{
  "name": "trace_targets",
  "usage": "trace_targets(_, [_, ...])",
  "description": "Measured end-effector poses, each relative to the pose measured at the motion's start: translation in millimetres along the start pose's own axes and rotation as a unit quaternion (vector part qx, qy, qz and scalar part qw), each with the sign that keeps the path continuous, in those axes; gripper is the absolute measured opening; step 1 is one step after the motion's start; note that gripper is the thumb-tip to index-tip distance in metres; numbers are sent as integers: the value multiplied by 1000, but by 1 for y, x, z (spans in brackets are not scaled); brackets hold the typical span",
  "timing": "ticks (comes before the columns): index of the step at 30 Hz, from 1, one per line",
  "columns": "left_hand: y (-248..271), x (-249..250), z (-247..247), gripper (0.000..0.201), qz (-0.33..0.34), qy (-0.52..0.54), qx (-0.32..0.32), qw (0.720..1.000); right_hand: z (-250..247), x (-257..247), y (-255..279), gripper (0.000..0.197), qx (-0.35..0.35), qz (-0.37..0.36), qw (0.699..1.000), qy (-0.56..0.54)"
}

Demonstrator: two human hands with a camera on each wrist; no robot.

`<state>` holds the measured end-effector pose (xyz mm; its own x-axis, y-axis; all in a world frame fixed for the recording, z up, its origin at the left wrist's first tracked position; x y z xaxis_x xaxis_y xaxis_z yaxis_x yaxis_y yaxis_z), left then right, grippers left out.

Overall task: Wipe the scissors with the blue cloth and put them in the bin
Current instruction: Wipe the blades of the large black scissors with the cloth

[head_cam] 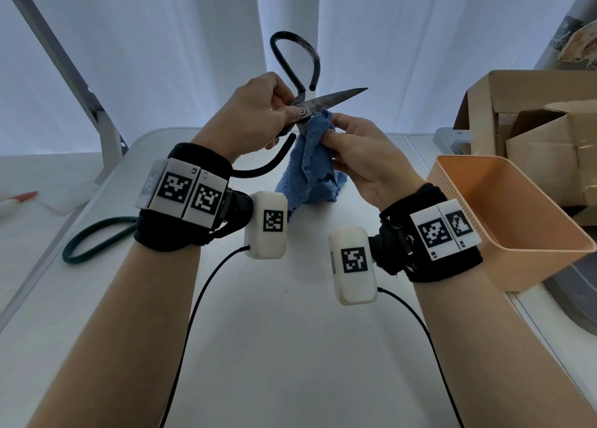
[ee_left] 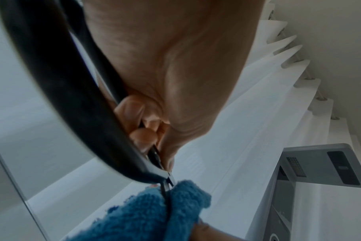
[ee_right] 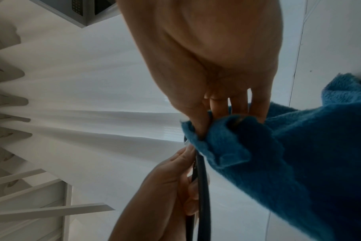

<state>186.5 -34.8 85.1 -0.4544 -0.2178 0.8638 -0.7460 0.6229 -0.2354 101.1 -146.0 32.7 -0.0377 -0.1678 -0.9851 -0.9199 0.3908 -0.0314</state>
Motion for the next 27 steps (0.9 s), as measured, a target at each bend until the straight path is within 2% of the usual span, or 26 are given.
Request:
trace_targets(4, [0, 0, -1, 22, 1, -2, 3, 1000, 3, -2, 1, 28, -25, -6, 1000, 8])
trace_targets(10, [0, -1, -1, 20, 2, 2, 6, 1000, 2, 1, 0, 26, -10, 3, 1000, 25])
trace_targets(27, [0, -1, -1, 23, -1, -7, 4, 1000, 3, 0, 1, 29, -38, 0, 999, 29])
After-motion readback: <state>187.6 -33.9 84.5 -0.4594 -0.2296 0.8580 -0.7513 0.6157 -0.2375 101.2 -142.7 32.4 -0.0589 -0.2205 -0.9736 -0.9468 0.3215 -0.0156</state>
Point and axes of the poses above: each hand's wrist, its own y-axis away from the middle knuckle, its own z-axis out of the palm, x = y × z, the point moved 8 cm from there along -y, towards the middle knuckle, and after that the axes turned 11 degrees about y, right-handed, at the moved point
